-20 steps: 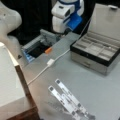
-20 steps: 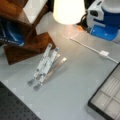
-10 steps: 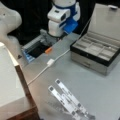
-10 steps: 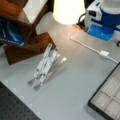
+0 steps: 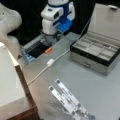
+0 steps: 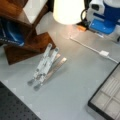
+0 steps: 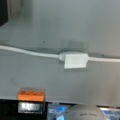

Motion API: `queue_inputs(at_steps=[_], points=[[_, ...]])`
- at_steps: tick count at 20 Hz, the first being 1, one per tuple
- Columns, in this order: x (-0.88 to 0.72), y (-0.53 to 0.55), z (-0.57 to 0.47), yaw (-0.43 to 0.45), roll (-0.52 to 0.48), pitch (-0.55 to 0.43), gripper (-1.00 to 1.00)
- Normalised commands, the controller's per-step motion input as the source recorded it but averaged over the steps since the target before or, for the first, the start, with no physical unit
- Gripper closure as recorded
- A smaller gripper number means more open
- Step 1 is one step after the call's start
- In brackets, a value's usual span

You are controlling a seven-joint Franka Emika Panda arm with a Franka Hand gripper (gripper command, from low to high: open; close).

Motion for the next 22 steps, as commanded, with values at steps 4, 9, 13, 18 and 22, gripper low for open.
queue_inputs(at_steps=[4,9,13,18,22], points=[[-0.37,-0.13,-0.13,0.095,-0.117,-0.108,-1.0],[-0.43,-0.13,-0.12,0.097,-0.053,-0.056,-1.0],[-0.47,-0.04,-0.1,0.077,0.026,-0.043,-1.0],[-0.49,0.06,-0.13,0.069,0.057,-0.079,-1.0],[-0.45,0.14,-0.17,0.067,0.103,-0.108,-1.0]])
